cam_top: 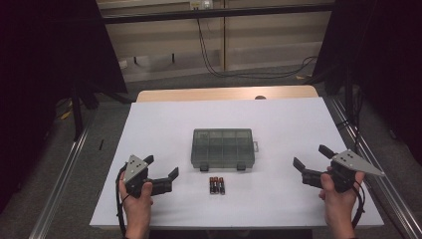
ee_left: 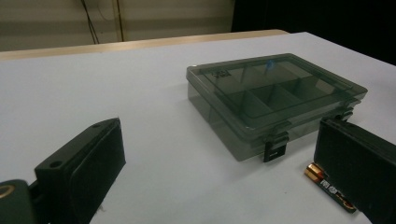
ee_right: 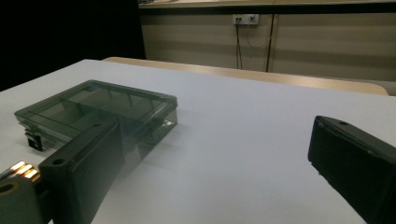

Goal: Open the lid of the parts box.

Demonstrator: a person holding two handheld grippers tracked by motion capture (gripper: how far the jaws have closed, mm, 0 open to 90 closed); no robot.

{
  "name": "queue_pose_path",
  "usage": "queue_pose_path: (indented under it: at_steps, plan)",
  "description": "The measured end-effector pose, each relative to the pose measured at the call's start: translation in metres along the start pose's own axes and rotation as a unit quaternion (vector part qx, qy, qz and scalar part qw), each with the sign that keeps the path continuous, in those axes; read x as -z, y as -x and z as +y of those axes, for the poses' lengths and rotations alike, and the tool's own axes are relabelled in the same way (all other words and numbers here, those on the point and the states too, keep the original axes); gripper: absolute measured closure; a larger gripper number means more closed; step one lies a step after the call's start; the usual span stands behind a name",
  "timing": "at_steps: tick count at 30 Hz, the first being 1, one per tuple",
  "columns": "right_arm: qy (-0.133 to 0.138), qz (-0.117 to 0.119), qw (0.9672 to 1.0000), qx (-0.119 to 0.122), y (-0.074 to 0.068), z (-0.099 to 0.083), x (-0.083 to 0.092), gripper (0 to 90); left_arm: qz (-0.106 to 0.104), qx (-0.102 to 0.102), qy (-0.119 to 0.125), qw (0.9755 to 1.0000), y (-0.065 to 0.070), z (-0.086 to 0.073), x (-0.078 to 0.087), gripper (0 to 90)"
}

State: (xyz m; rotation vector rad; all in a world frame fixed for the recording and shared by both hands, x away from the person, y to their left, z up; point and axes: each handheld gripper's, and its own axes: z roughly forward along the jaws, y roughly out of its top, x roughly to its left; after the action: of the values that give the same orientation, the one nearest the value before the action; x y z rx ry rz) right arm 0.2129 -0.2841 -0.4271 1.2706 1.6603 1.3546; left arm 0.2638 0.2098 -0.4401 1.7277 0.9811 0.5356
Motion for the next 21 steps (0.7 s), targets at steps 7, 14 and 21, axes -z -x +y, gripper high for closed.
queue_pose_path:
  at_steps: [7,14,21]
  plan:
    - [0.000,0.016,0.9998,0.011,-0.013,0.006,-0.017,4.4,-0.015,-0.002,-0.004,0.9999,0.007,0.004,-0.013,1.7]
    - [-0.004,0.035,0.9992,0.018,-0.023,0.009,-0.030,6.9,-0.018,0.003,-0.005,0.9998,0.013,0.009,-0.024,2.7]
    - [-0.011,0.046,0.9987,0.020,-0.031,0.011,-0.041,13.1,-0.019,0.001,-0.010,0.9998,0.018,0.011,-0.034,4.8]
